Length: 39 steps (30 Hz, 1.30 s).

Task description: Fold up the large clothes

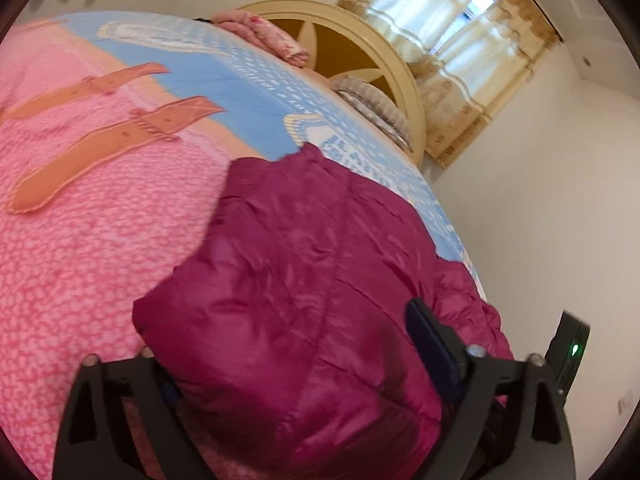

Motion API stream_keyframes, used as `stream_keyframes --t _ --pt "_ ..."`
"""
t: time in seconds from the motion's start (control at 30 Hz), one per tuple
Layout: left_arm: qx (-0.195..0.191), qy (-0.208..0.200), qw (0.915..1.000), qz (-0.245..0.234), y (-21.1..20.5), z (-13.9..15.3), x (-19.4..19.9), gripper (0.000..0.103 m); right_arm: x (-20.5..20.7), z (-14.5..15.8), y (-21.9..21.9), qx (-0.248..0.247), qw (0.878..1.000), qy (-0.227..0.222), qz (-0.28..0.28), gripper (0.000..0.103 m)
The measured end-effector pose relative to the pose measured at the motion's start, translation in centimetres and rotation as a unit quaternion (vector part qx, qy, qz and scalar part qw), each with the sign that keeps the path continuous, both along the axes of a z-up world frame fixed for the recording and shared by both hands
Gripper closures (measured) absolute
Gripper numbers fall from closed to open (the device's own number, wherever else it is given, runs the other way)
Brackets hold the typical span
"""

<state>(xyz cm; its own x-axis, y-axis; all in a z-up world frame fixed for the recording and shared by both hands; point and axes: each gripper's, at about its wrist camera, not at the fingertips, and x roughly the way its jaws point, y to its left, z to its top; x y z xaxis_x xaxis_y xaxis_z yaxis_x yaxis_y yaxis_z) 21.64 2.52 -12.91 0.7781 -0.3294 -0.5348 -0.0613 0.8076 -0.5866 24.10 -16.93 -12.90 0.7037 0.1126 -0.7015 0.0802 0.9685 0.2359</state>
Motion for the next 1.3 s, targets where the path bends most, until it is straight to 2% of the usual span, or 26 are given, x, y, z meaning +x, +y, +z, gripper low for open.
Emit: stream_keyframes --t 0.07,0.1,0.13,0.17,0.27,0.37,0.53,0.63,0.73,0.83,0.97,1.07,1.17,1.2,1.27,1.3 --pt "0.013 -0.017 0.9997 -0.011 -0.6 0.6 0.1 0.043 0.3 -0.3 0.0 0.011 1.000 0.000 0.000 0.085" --pt "0.017 -0.020 0.9995 -0.015 -0.8 1.0 0.3 0.052 0.3 -0.4 -0.2 0.019 1.000 0.000 0.000 0.085" --pt "0.020 -0.026 0.9992 -0.022 -0.7 1.3 0.7 0.066 0.4 -0.6 -0.4 0.028 1.000 0.000 0.000 0.085" --pt "0.014 -0.033 0.9989 -0.032 -0.8 1.6 0.9 0.074 0.3 -0.7 -0.7 0.033 0.999 0.000 0.000 0.085" --pt "0.001 -0.051 0.9969 -0.059 -0.8 2.9 1.0 0.085 0.2 -0.6 -0.7 0.037 0.999 0.004 0.001 0.085" --pt "0.008 -0.078 0.9929 -0.089 -1.5 4.2 0.3 0.088 0.0 -0.5 -1.1 0.051 0.999 0.010 0.004 0.085" --pt "0.039 -0.124 0.9819 -0.138 -1.8 7.3 -1.5 0.089 -0.9 -0.2 -0.5 0.132 0.991 0.030 0.002 0.085" --pt "0.088 -0.150 0.9709 -0.165 -1.5 9.7 -2.9 0.089 -1.8 -0.6 1.7 0.206 0.977 0.042 0.032 0.085" --pt "0.131 -0.168 0.9597 -0.183 -1.2 11.0 -4.2 0.089 -2.6 -1.1 5.2 0.278 0.956 0.054 0.078 0.085" --pt "0.185 -0.178 0.9483 -0.187 -1.2 11.6 -5.3 0.089 -3.0 -1.2 7.2 0.315 0.940 0.063 0.115 0.086" --pt "0.212 -0.182 0.9388 -0.201 -2.2 11.7 -5.4 0.089 -4.9 0.3 3.5 0.333 0.940 0.006 0.073 0.086" --pt "0.239 -0.185 0.9265 -0.224 -4.8 10.9 -5.5 0.089 -6.9 1.6 -1.1 0.309 0.950 -0.031 0.034 0.085" --pt "0.275 -0.189 0.9058 -0.261 -8.8 10.0 -6.1 0.089 -9.2 1.8 -6.3 0.287 0.956 -0.048 -0.020 0.085" --pt "0.296 -0.191 0.8949 -0.274 -10.4 9.5 -6.4 0.089 -10.1 1.7 -8.1 0.283 0.957 -0.050 -0.036 0.085" --pt "0.349 -0.188 0.8650 -0.308 -14.2 7.7 -7.0 0.089 -11.6 1.4 -11.2 0.276 0.958 -0.050 -0.064 0.085" --pt "0.371 -0.181 0.8535 -0.318 -15.7 6.8 -7.2 0.089 -12.4 1.2 -12.4 0.273 0.958 -0.051 -0.074 0.085"
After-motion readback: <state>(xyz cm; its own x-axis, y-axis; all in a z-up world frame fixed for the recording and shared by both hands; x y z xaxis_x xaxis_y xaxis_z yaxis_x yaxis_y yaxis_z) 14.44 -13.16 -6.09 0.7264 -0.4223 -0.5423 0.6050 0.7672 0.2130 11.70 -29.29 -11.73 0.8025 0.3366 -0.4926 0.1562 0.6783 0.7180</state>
